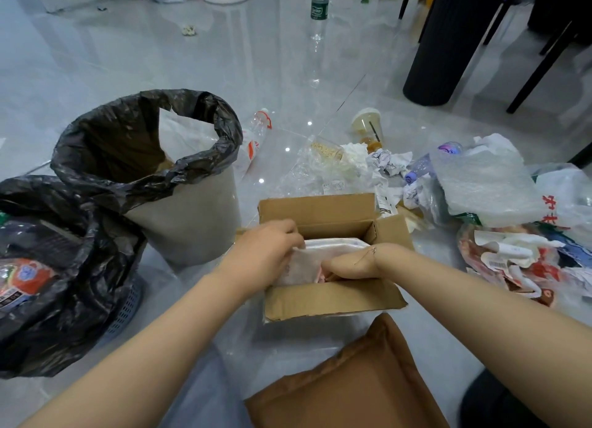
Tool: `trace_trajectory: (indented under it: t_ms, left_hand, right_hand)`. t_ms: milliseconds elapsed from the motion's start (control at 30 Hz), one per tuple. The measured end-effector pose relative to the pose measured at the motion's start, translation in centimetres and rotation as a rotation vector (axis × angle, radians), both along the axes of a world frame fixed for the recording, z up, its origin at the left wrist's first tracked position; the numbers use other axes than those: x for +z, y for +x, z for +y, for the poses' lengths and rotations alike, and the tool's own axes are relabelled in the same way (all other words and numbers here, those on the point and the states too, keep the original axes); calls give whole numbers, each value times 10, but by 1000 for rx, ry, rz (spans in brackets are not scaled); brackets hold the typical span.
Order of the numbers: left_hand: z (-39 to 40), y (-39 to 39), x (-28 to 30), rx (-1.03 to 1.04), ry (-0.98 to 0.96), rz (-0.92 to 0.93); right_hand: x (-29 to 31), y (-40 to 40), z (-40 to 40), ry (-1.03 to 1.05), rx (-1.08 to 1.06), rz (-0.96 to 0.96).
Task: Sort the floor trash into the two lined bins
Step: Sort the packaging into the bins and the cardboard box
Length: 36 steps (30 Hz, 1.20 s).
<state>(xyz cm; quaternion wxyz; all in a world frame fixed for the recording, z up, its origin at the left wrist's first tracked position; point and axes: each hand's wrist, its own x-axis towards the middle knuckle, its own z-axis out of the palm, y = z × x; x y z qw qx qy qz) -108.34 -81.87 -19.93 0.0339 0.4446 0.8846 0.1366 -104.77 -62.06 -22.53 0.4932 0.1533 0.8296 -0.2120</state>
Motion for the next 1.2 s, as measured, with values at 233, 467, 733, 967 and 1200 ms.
trace_trajectory:
  t_ms: [233, 467, 733, 967, 1200]
  left_hand:
    - [-6, 16, -1, -104, -255, -256]
    - [24, 8, -1, 48, -592, -377]
    - [46, -11, -6, 175, -692, -598]
    - [56, -9, -13, 53, -753, -494]
    - [40, -5, -13, -43, -711, -294]
  right_hand:
    - [28, 17, 7, -246, 33, 169]
    - [32, 34, 16, -72, 349, 563]
    - [10, 26, 20, -12, 397, 1070]
    - [9, 21, 25, 96, 558, 744]
    - [5, -3, 12, 221, 292, 287]
